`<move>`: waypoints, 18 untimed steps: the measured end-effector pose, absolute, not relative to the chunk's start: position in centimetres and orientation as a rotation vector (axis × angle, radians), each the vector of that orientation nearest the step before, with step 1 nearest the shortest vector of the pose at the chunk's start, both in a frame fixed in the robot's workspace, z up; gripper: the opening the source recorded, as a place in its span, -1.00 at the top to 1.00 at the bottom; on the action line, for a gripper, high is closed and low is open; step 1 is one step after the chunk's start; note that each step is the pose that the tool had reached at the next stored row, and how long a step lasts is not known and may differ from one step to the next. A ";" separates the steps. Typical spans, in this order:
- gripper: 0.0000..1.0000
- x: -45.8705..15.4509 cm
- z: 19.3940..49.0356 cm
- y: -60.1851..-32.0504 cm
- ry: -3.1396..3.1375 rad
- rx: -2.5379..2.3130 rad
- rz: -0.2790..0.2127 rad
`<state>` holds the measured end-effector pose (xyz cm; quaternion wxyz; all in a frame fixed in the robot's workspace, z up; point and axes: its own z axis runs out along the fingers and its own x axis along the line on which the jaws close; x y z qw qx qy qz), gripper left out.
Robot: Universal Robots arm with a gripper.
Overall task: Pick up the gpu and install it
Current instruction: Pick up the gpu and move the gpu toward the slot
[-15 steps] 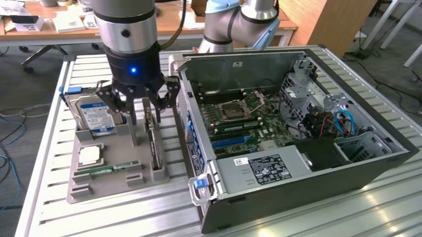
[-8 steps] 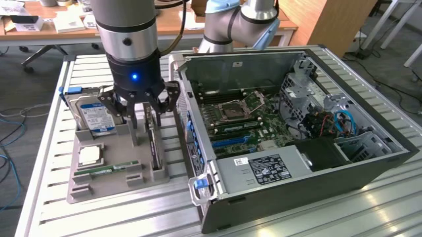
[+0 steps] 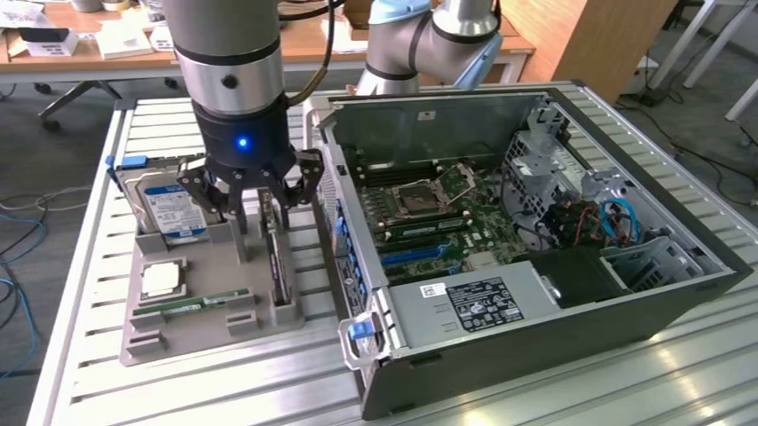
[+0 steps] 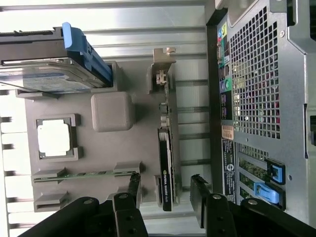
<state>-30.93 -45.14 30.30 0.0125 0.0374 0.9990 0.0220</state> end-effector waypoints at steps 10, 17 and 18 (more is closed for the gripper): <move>-0.06 -30.5 29.8 -45.1 3.114 0.117 0.068; -0.06 -30.5 28.5 -45.1 3.114 0.117 0.068; -0.06 -30.5 28.4 -45.1 3.114 0.117 0.068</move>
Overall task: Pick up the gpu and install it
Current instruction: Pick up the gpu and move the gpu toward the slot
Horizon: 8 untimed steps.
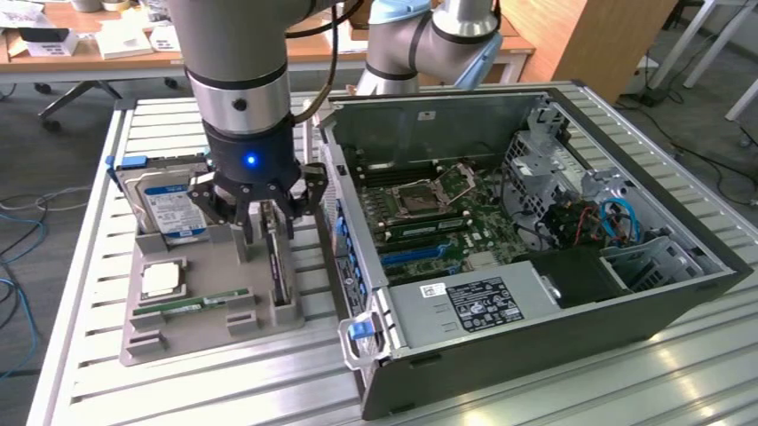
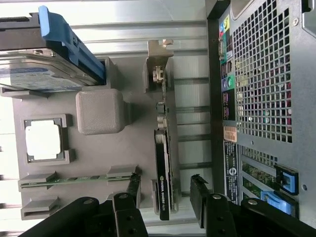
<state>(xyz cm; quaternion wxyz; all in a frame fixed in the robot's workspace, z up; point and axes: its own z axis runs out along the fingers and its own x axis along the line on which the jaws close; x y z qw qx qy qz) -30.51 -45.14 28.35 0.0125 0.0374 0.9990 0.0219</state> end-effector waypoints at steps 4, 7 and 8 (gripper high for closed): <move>-0.06 -30.5 27.6 -45.1 3.114 0.117 0.068; -0.06 -30.5 27.1 -45.1 3.114 0.116 0.068; -0.06 -30.5 26.9 -45.1 3.114 0.117 0.068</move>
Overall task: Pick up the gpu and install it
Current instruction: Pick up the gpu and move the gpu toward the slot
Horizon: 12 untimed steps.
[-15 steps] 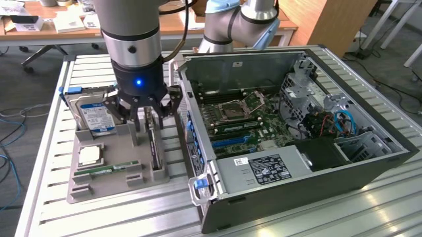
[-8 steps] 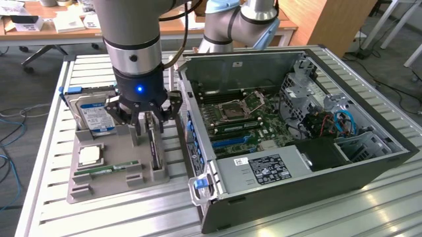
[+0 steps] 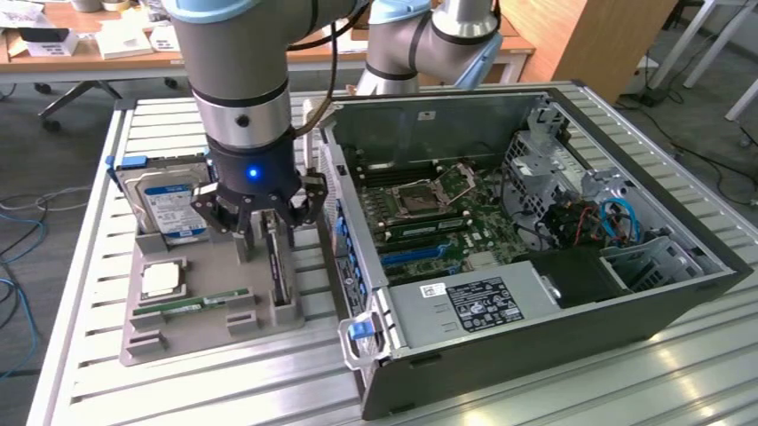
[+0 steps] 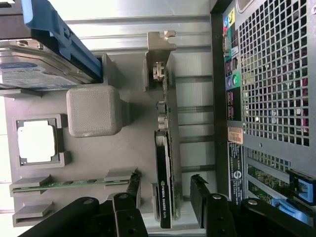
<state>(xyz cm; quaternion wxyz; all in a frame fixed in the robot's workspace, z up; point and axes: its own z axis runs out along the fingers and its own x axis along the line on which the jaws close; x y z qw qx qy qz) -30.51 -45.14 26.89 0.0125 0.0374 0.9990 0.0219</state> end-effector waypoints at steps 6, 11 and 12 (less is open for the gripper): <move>-0.06 -30.5 25.8 -45.1 3.114 0.117 0.068; -0.06 -30.5 25.7 -45.1 3.114 0.117 0.068; -0.06 -30.4 25.6 -45.1 3.114 0.117 0.069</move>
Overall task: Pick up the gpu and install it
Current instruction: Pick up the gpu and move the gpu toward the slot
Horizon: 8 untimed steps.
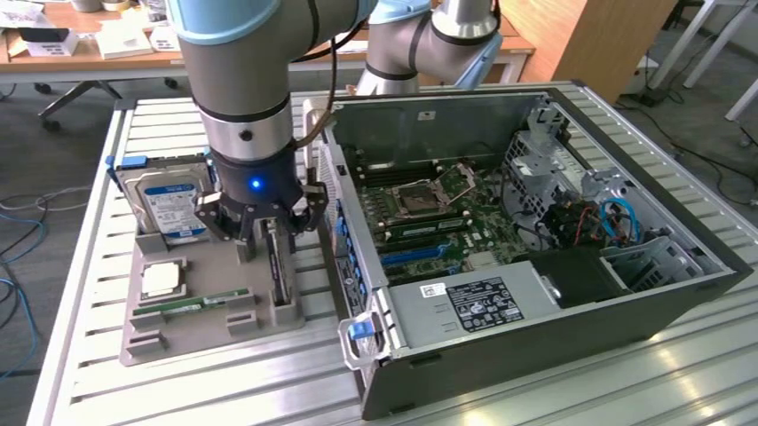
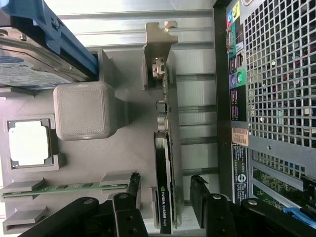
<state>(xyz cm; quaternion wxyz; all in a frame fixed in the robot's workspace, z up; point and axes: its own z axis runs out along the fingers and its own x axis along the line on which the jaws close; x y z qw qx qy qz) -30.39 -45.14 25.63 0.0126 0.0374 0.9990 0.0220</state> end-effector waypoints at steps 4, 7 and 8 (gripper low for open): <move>-0.06 -30.3 25.4 -45.1 3.114 0.117 0.068; -0.06 -30.3 24.9 -45.1 3.114 0.117 0.068; -0.06 -30.3 24.7 -45.1 3.114 0.117 0.068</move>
